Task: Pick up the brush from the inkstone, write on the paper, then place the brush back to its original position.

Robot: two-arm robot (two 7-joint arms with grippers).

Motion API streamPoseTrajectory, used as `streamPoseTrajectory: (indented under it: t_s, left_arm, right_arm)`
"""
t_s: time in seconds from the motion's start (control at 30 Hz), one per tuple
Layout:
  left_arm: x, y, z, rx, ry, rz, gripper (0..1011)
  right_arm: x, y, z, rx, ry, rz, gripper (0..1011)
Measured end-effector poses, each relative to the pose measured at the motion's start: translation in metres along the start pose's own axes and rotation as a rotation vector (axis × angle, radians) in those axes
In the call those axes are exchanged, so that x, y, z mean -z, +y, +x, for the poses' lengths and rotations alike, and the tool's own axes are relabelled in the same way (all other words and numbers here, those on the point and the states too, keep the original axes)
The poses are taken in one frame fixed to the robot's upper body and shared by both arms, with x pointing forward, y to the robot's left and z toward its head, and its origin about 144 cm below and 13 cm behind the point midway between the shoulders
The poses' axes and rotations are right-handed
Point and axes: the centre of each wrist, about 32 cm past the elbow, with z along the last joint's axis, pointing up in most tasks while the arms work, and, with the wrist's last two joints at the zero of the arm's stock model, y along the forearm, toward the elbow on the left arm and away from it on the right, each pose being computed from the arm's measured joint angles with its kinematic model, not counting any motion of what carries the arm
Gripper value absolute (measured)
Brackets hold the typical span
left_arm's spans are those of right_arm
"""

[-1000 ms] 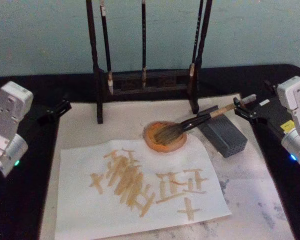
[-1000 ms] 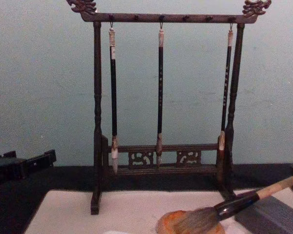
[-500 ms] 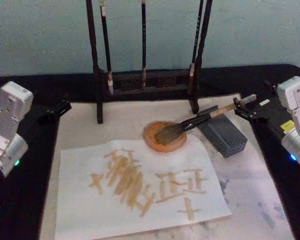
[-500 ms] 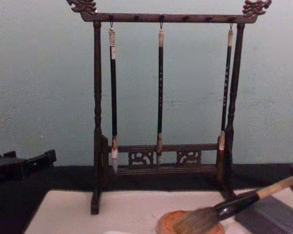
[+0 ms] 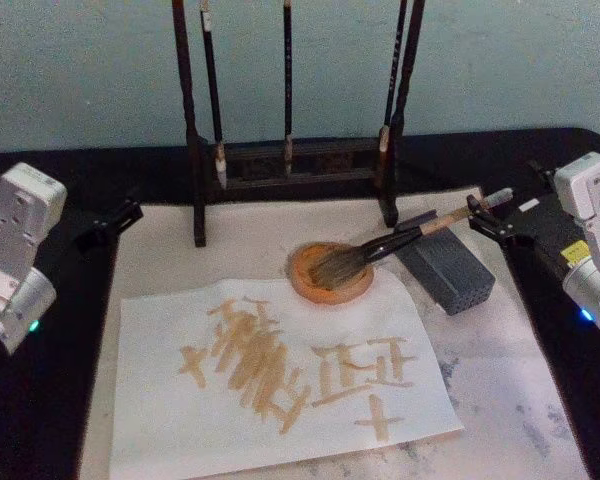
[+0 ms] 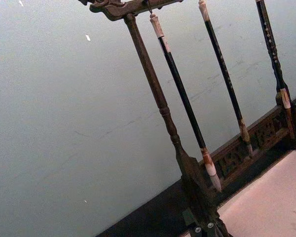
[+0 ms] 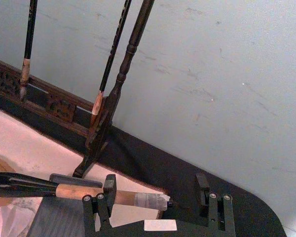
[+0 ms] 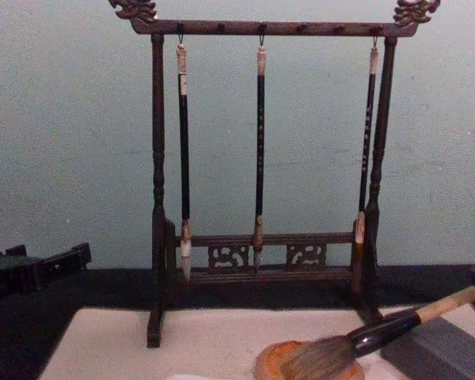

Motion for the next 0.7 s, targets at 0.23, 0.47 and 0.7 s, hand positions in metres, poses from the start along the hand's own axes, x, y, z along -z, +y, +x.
streamPoseTrajectory:
  t_s: [0.23, 0.47, 0.7]
  left_arm:
    - [0.0000, 0.0000, 0.0000, 0.000, 0.000, 0.000, 1000]
    - [0.0000, 0.0000, 0.0000, 0.000, 0.000, 0.000, 1002]
    - [0.0000, 0.0000, 0.0000, 0.000, 0.000, 0.000, 1000]
  right_arm:
    - [0.0000, 0.0000, 0.0000, 0.000, 0.000, 0.000, 1009]
    - [0.0000, 0.0001, 0.0002, -0.001, 0.001, 0.001, 1008]
    - [0.0006, -0.0004, 0.0072, -0.023, 0.060, 0.017, 1008]
